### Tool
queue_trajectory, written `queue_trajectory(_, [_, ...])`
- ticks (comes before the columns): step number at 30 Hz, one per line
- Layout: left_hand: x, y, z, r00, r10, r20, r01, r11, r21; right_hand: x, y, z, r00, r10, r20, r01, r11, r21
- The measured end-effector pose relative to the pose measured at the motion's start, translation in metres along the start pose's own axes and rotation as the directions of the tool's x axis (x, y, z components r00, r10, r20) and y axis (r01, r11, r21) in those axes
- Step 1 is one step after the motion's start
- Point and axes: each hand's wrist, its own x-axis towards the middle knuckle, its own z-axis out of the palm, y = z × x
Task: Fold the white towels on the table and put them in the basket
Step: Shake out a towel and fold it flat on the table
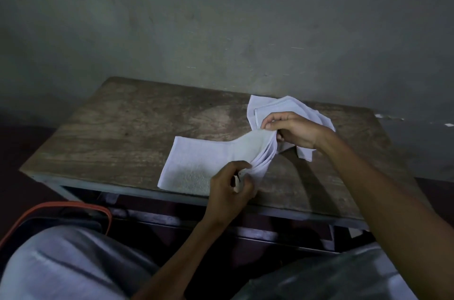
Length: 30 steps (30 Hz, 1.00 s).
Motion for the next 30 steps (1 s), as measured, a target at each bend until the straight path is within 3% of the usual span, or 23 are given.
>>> queue_trajectory(4, [0.006,-0.006,-0.03,0.995,-0.04,-0.093,0.041,0.999,0.012,0.025,-0.016,0.015,0.987,0.023,0.157,-0.039,0.994,0.102])
queue_trajectory(9, [0.003,-0.015,-0.059,0.966,-0.174,-0.191,0.172,0.985,-0.028,0.056,-0.035,0.042,0.971,0.052,0.232,-0.027,0.994,-0.11])
queue_trajectory(18, [-0.008,-0.054,-0.089,0.858,-0.394,-0.33,0.403,0.914,-0.045,0.114,-0.037,0.099,0.975,0.099,0.199,0.012,0.871,-0.492])
queue_trajectory(30, [-0.001,-0.08,-0.123,0.801,-0.395,-0.449,0.467,0.882,0.058,0.158,-0.002,0.142,0.984,0.109,0.142,-0.017,0.846,-0.533])
